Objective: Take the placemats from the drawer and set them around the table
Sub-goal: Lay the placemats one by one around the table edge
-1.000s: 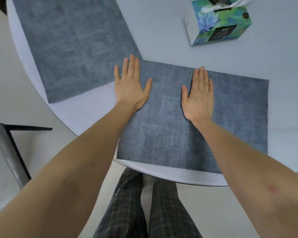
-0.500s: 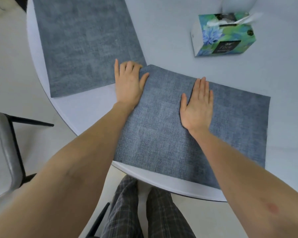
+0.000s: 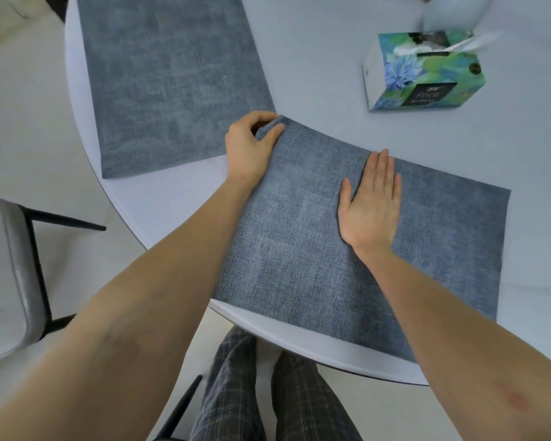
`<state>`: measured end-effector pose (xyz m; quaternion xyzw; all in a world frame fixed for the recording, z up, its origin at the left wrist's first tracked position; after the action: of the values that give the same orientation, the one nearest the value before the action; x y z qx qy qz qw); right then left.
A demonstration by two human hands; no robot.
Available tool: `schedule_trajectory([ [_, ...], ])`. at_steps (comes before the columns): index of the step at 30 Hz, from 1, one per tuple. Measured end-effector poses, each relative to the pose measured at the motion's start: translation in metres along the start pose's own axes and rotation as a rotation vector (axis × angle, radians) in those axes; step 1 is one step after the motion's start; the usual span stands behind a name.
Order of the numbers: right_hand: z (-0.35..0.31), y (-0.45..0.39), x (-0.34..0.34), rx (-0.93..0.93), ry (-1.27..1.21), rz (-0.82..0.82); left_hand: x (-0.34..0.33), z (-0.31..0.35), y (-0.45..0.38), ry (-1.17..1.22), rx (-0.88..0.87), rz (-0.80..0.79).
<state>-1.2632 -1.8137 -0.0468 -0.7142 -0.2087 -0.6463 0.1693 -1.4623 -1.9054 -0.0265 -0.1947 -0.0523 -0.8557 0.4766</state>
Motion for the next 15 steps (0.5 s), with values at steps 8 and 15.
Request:
schedule_trajectory([
  [8,0.001,0.0,-0.001,0.0,0.0,0.002,0.003,0.008,-0.005,0.029,0.044,0.027],
  [15,0.0,0.0,-0.001,0.0,0.006,0.013,-0.018,0.008,0.008,-0.838,-0.446,-0.228],
])
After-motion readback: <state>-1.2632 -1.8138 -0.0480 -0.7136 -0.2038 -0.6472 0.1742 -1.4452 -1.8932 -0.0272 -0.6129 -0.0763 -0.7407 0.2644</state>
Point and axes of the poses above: each hand's wrist, its own y-axis away from the middle knuckle, its own x-axis out of the back of the hand, z = x × y, the point moved 2 cm from there along -y, towards the middle knuckle, and after that the axes turned 5 degrees about -x, right-handed, at the moved point
